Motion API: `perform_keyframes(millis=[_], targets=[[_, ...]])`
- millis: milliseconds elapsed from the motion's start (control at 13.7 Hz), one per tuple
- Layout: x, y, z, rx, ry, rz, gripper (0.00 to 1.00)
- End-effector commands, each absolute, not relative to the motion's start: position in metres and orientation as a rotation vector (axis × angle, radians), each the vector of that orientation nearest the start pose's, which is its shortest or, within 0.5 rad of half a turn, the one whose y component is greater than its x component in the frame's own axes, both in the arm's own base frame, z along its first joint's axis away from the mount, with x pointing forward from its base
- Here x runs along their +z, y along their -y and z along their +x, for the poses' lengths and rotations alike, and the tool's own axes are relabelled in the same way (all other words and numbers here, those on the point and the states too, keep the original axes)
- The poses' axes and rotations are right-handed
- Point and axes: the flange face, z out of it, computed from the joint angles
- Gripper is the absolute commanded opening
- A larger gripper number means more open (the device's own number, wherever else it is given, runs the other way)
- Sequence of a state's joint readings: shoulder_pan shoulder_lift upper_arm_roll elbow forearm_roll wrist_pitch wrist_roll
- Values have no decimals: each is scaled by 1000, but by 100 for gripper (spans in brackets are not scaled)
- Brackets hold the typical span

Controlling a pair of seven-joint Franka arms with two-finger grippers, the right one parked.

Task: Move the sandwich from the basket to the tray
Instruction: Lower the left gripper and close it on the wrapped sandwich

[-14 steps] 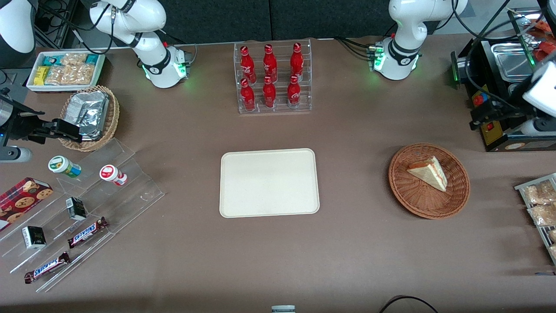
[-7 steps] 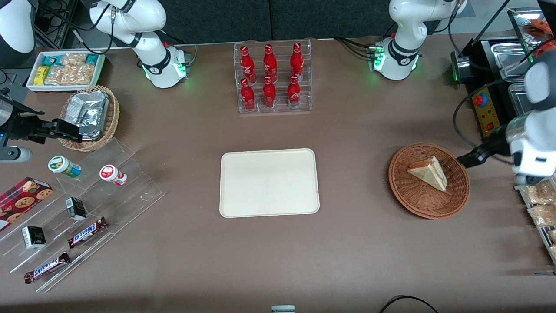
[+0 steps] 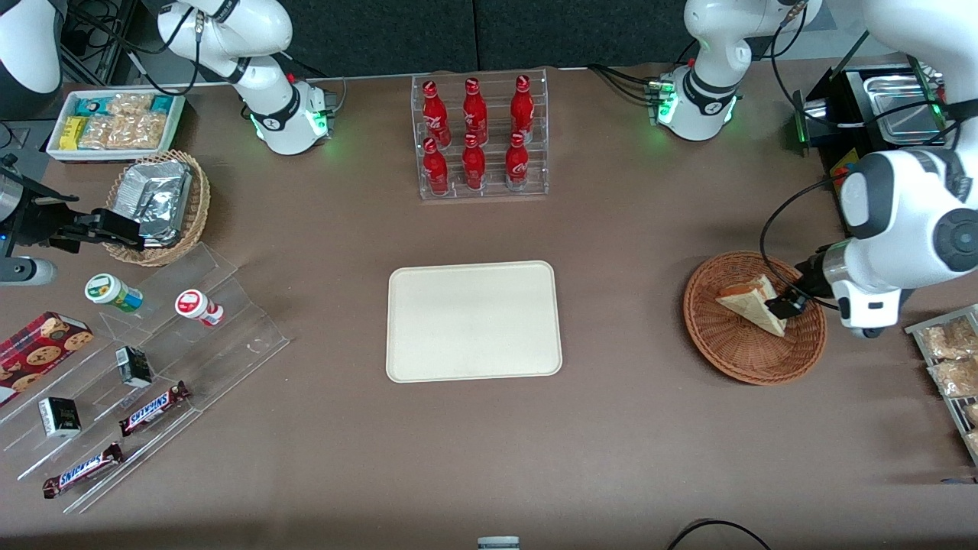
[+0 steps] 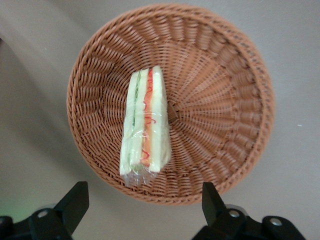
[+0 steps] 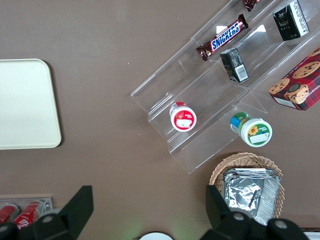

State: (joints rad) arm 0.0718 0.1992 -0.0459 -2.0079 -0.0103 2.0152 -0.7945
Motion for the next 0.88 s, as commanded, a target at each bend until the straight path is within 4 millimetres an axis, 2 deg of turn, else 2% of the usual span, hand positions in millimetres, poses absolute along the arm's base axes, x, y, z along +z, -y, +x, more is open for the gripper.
perform_keyframes(millis=[0,146,293,512,805], targets=[[319,-21,547,228,1302,-2788,100],[295,-27,539,233,1326,-2777,100],[276,-37,539,254,1352,-2760,100],[251,-37,542,260,1359,-2757,100],[221,-33,547,226,1454,-2717,100]])
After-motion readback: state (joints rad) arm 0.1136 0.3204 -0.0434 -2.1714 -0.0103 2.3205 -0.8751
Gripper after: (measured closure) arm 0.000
